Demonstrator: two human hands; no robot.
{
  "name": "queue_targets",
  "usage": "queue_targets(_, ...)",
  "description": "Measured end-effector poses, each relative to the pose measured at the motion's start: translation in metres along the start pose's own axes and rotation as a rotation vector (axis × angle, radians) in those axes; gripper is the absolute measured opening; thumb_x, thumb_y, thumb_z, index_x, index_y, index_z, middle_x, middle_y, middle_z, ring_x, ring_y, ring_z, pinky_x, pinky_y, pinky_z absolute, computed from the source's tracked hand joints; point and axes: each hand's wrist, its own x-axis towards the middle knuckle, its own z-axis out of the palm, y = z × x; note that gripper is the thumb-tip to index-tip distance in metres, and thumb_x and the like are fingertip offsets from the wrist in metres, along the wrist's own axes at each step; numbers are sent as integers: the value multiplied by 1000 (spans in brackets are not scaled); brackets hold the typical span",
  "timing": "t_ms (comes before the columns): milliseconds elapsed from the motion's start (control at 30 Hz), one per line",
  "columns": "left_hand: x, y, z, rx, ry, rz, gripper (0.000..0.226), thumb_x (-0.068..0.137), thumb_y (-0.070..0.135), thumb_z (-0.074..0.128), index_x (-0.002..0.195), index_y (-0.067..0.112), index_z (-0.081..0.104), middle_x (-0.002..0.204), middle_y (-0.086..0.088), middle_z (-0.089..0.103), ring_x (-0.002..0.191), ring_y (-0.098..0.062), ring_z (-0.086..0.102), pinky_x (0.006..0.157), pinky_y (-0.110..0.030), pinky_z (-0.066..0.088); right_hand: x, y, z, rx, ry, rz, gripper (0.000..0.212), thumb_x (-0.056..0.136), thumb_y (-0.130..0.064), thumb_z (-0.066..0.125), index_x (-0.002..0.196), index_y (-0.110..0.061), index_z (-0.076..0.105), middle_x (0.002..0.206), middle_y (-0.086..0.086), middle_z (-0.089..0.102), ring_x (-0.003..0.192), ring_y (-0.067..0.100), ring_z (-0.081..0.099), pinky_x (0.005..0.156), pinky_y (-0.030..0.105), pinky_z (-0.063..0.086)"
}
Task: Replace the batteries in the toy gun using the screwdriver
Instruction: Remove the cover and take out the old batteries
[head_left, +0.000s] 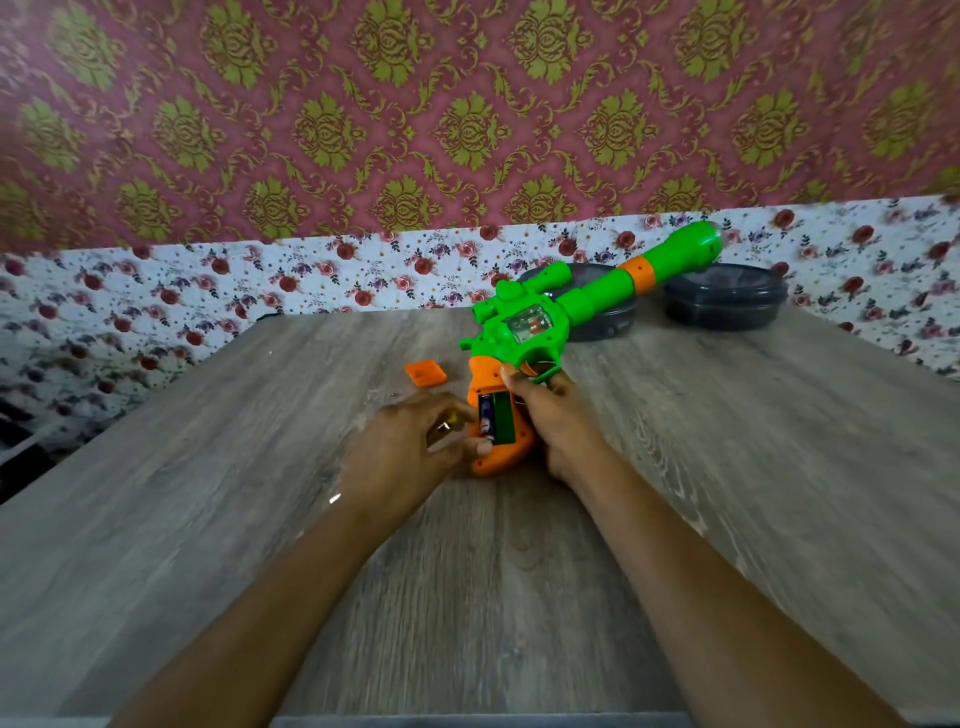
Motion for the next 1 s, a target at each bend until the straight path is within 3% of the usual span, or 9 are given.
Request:
queue_targets(133,2,-4,-1,37,11,46,48,69,66,47,95,33,69,89,14,68,81,-9,62,67,-36,52,-3,-3,2,-25,-38,-7,29,86,-21,65,113,-16,57,100,1,63,92,18,59,90,36,48)
queue_targets(233,0,-3,2,356,44,249,45,80,50,41,105,25,68,88,2,71,70,-23,68,51,-36,53,-4,-5,2,-30,-42,-9,27,87,-21,63,112,-18,55,101,1,62,92,19,59,89,36,48)
queue_targets(333,-3,5,4,471,73,334,39,78,35,42,104,24,69,83,2,71,59,-21,66,40,-26,44,-3,-4,2,5,-4,-2,27,86,-18,64,112,-14,56,106,9,64,95,24,61,91,44,50)
queue_targets(500,-2,10,3,429,59,338,32,75,29,49,99,28,71,77,9,70,56,-11,64,41,-10,22,-1,-1,3,35,43,-1,39,84,-16,66,121,-9,56,114,14,64,105,31,62,94,50,48)
queue_targets(600,-4,9,2,358,13,307,29,74,26,58,99,29,71,84,10,72,60,-9,63,48,-1,11,0,-1,3,15,37,-6,38,84,-19,66,120,-11,57,114,11,65,102,28,62,93,46,49)
queue_targets(700,-2,7,3,251,-31,244,40,82,48,41,105,28,67,94,6,70,74,-15,63,49,-14,28,0,0,1,11,-2,-22,32,86,-16,64,117,-11,57,100,5,65,90,21,61,81,33,50)
queue_targets(800,2,3,6,214,-44,221,52,78,62,32,102,27,63,93,4,64,77,-16,60,56,-26,37,-2,0,2,14,-40,-55,29,86,-14,63,114,-12,57,92,1,64,82,16,61,80,30,49)
queue_targets(900,2,0,6,254,-39,263,50,82,59,29,105,30,62,94,4,62,77,-18,61,50,-24,30,-1,1,3,-26,-25,-65,33,85,-18,65,116,-11,56,100,5,64,89,18,61,83,31,48)
queue_targets(1000,1,0,7,317,-48,312,50,86,52,28,109,29,66,91,0,60,73,-21,62,48,-21,29,-3,-3,3,-48,-38,-94,30,87,-18,63,115,-13,56,95,-1,62,82,10,58,72,21,46)
